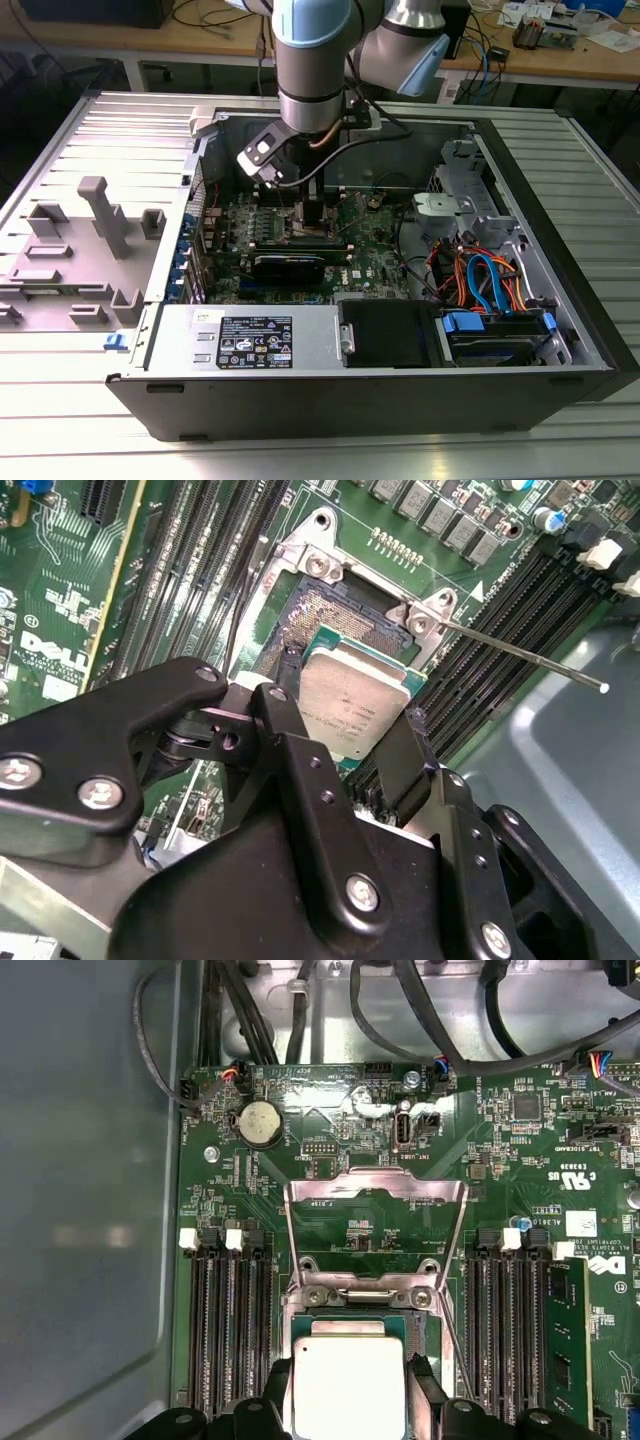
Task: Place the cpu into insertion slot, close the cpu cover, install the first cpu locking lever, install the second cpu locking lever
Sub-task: 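Place the cpu into insertion slot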
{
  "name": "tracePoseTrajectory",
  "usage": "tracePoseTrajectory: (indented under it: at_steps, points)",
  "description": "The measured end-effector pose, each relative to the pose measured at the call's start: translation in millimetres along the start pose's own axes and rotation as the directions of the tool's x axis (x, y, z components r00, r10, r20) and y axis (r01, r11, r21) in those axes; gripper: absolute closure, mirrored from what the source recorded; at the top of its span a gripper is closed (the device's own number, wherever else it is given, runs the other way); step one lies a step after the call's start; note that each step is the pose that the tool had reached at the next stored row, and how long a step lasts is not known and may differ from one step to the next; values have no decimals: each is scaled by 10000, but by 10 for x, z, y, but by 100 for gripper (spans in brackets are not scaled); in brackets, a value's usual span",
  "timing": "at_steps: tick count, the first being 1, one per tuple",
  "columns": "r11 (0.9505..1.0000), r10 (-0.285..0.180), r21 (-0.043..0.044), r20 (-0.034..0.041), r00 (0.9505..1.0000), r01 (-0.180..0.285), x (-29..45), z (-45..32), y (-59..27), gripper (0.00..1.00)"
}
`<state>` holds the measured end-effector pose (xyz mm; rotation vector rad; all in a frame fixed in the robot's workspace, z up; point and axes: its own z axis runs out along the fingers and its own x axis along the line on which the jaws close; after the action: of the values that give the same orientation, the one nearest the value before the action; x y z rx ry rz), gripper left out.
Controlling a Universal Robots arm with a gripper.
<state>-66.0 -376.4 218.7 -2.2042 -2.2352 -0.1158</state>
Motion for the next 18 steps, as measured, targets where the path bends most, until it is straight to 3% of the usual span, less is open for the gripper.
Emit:
tracePoseTrajectory:
  at_steps: [12, 18]
  points:
    - [10000, 2, 0, 0, 10000, -2, -95, 41, -15, 46]
    - [10000, 21, -1, -9, 10000, -21, -107, 80, -37, 46]
